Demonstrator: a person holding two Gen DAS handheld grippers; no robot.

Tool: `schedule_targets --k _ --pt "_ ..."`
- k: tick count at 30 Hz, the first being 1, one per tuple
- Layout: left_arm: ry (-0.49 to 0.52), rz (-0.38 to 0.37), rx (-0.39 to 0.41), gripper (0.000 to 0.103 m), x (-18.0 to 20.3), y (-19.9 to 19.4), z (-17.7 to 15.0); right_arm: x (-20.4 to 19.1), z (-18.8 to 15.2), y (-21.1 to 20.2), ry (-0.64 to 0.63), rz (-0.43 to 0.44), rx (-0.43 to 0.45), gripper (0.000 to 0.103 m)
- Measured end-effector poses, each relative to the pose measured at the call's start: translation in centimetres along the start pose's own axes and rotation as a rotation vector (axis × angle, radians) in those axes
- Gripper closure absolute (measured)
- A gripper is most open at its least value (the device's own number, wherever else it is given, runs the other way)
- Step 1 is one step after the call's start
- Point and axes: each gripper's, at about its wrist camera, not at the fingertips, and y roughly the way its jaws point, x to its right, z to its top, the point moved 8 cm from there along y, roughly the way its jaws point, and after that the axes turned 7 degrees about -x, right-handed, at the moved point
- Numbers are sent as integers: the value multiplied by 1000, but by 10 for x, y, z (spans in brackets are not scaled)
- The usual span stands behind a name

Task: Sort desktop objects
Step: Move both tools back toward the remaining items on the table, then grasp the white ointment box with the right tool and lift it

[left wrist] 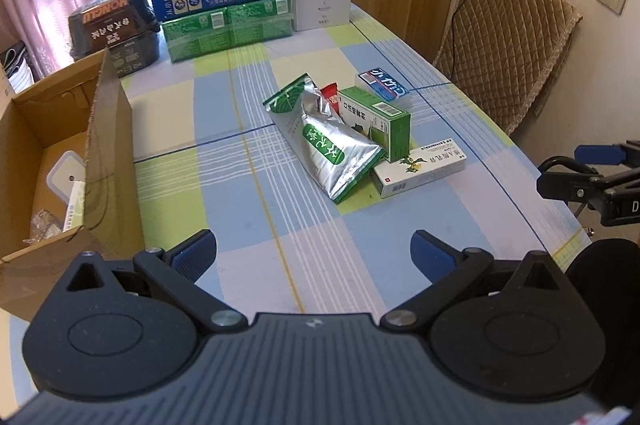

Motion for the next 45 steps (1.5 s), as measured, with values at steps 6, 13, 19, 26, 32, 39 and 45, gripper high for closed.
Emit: schedule_targets --k 6,13,19,26,32,39,45 --pt "29 -27 -8 2 13 15 14 5 11 25 -162 13 -51 2" --pt "69 -44 -6 2 31 38 34 13 21 64 -404 47 -100 15" --pt "89 -68 -2 2 43 59 47 15 24 101 -581 97 -153 26" --pt "93 -97 -10 4 51 89 58 11 24 142 -769 159 -219 30" --pt "79 -98 -21 4 46 105 60 8 25 171 -837 196 -268 34" --pt "60 -98 -44 4 37 117 51 4 19 186 -838 218 -306 49" --pt "50 -97 -52 4 31 117 45 -4 4 179 -859 235 -340 62"
